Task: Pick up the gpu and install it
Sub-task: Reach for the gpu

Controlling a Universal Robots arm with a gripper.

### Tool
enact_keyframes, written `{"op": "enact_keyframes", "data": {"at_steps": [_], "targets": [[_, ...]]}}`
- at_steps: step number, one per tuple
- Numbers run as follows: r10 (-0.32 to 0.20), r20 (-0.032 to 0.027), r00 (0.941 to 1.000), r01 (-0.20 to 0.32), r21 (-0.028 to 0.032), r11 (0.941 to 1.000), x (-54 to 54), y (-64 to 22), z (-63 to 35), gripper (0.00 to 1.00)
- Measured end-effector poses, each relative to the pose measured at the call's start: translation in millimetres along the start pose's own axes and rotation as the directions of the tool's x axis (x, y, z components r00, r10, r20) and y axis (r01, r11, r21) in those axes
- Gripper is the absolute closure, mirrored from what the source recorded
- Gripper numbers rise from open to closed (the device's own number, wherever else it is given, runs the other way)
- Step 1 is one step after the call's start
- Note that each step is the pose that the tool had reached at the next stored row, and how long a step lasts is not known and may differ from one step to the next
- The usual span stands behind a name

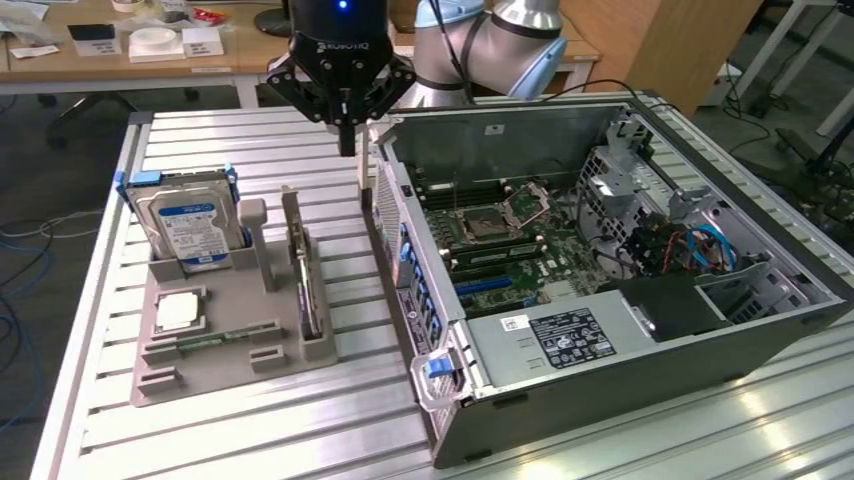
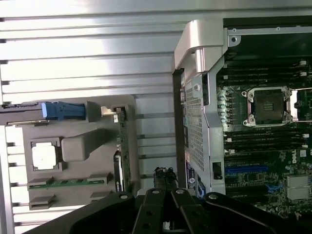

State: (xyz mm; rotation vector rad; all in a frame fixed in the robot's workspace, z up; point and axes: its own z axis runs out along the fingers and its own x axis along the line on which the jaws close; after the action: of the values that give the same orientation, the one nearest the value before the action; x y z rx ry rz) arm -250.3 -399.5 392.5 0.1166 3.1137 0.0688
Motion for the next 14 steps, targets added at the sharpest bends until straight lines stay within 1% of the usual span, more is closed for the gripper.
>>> {"op": "enact_keyframes", "data": {"at_steps": [14], "targets": [[0.0, 0.0, 1.0, 0.0, 0.0, 1.0, 18.7, -1.8, -0.2, 0.89]]}}
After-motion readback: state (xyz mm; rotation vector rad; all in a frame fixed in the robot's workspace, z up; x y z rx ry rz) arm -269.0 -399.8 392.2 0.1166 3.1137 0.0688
